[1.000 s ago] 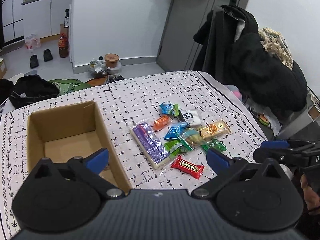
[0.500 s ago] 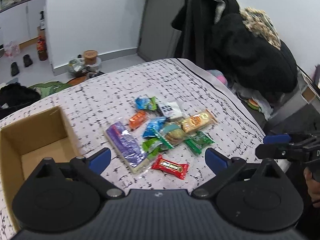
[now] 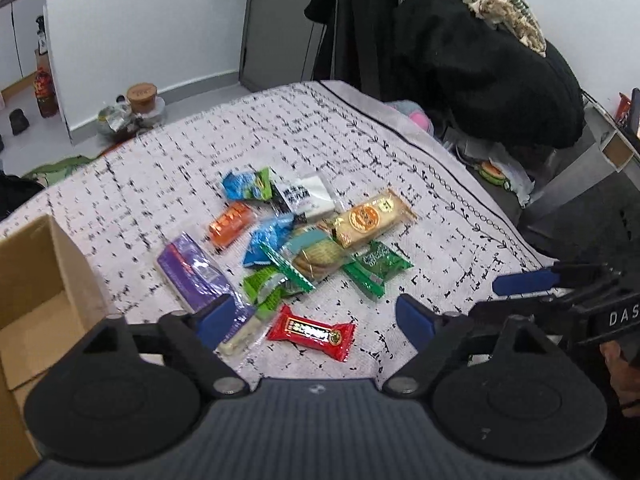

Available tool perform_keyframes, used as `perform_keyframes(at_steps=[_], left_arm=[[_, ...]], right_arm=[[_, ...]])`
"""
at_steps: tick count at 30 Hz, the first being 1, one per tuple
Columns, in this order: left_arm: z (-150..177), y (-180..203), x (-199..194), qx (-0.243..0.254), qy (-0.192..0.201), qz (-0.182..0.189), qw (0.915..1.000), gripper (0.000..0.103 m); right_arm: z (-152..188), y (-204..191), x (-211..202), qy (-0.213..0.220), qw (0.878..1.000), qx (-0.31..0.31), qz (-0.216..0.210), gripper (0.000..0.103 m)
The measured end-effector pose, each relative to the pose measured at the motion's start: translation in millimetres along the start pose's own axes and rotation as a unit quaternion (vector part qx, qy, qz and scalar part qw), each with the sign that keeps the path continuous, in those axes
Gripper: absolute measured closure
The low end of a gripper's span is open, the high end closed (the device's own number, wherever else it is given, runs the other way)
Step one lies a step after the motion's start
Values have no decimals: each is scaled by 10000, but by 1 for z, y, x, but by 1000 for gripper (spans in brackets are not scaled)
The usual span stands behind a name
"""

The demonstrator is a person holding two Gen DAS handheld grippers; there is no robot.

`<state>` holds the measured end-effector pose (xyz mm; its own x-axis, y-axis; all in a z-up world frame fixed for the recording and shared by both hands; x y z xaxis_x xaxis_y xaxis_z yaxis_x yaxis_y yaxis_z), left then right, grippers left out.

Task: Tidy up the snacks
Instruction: 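Move both grippers back over the snack pile, then grasp the red chocolate bar with the left gripper while the right grasps the green candy packet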

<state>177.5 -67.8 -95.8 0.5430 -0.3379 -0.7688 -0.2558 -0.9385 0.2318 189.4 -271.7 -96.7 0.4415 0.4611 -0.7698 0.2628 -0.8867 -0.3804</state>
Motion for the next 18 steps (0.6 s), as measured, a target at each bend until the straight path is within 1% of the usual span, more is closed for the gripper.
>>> perform_keyframes(at_steps=[2,3,4,7,12,15,18], left_arm=[[2,-1,10,-54,-103,81,9999,28],[3,0,16,-66,-164,102,9998,33],[4,0,22,-70,-227,124,9996,37],[9,2,38,-121,-435,173,9988,43],[16,0,59,-369,-753,302,9960,49],[19,-7,72,-648,-970,417,9923,53],[19,-13,81,-881,-1077,351,9896,53]], right_arm=[[-3,4,3,-1,10000,43,20,22],[-5,6,6,-5,10000,53,45,23],[-6,7,7,-5,10000,54,63,23],[-6,12,13,-18,9999,101,114,23],[-6,19,19,-134,9996,168,173,23],[-8,22,21,-157,9995,197,181,23],[-10,23,22,-152,9995,184,184,23]])
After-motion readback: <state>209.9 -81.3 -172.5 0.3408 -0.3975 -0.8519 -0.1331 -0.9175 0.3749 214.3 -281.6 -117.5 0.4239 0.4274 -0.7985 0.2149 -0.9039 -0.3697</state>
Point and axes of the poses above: each gripper's, at about its wrist camera, not at the fingertips, and x roughly the way its jaws point, y to its right, z to its underside, the point moved 2 cm from there along x, roughly the way its jaws point, and after that the axes turned 2 degrees about z, right-handed, at the moved point
